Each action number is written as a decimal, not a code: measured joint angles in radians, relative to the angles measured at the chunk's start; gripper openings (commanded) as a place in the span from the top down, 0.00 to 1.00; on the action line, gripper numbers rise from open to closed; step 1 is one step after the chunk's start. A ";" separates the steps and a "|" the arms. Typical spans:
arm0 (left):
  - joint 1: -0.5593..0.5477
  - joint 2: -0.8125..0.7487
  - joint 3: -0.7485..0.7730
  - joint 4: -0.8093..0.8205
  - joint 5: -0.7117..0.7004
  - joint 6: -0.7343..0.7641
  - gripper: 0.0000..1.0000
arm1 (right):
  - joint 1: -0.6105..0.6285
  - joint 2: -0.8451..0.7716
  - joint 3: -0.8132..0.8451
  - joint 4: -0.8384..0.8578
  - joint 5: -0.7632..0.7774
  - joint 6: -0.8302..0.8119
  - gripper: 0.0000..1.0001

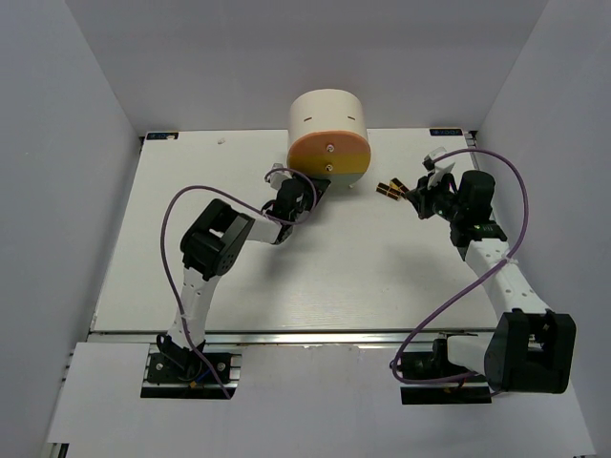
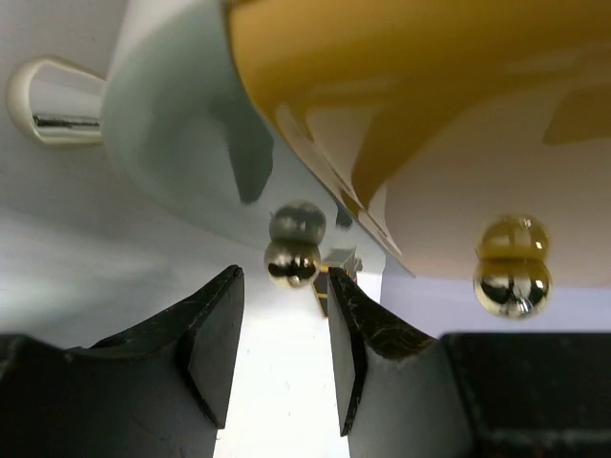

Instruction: Organize the makeup

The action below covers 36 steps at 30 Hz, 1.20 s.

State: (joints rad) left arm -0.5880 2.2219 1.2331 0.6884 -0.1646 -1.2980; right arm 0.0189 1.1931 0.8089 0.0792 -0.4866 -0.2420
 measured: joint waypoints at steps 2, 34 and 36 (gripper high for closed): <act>0.000 0.016 0.016 0.001 -0.011 -0.011 0.50 | 0.000 0.002 0.000 0.000 -0.003 0.000 1.00; -0.046 -0.155 -0.367 0.230 -0.019 -0.117 0.78 | -0.001 0.101 0.003 -0.053 -0.026 -0.002 1.00; -0.055 -0.177 -0.399 0.234 -0.019 -0.123 0.78 | -0.002 0.119 0.008 -0.062 -0.025 -0.005 1.00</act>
State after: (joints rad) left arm -0.6434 2.0449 0.8345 0.9222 -0.1833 -1.4212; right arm 0.0170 1.3125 0.8169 0.0170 -0.5117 -0.2470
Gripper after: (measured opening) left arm 0.361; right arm 0.006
